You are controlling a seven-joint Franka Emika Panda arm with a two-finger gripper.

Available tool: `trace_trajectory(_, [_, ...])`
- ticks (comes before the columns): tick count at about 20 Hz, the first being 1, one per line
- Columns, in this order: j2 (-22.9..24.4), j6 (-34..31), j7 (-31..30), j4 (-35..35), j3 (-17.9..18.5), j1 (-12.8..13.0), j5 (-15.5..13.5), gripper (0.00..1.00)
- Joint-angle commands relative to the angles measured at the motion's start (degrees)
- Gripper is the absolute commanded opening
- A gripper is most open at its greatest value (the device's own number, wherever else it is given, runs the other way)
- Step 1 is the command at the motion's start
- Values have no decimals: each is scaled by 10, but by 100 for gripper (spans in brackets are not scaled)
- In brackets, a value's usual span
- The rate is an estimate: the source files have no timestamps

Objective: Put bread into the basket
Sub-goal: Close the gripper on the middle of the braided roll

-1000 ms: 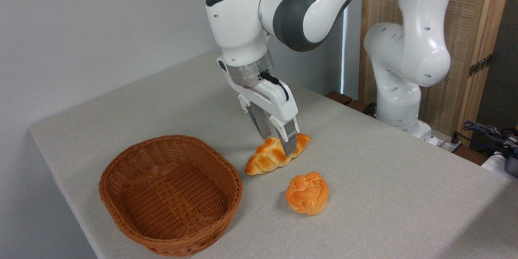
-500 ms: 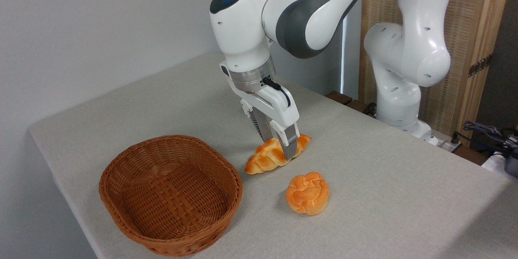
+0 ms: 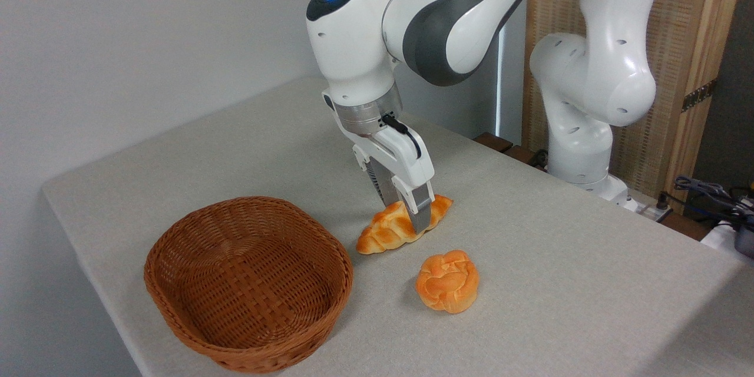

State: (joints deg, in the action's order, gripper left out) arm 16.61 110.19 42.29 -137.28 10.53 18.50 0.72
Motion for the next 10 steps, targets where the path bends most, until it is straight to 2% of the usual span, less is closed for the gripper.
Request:
trace_trajectory(1, [2,13,9,-6,12,7,5,30])
trace_trajectory(10, [-3,13,10,-4,12,8,5,31])
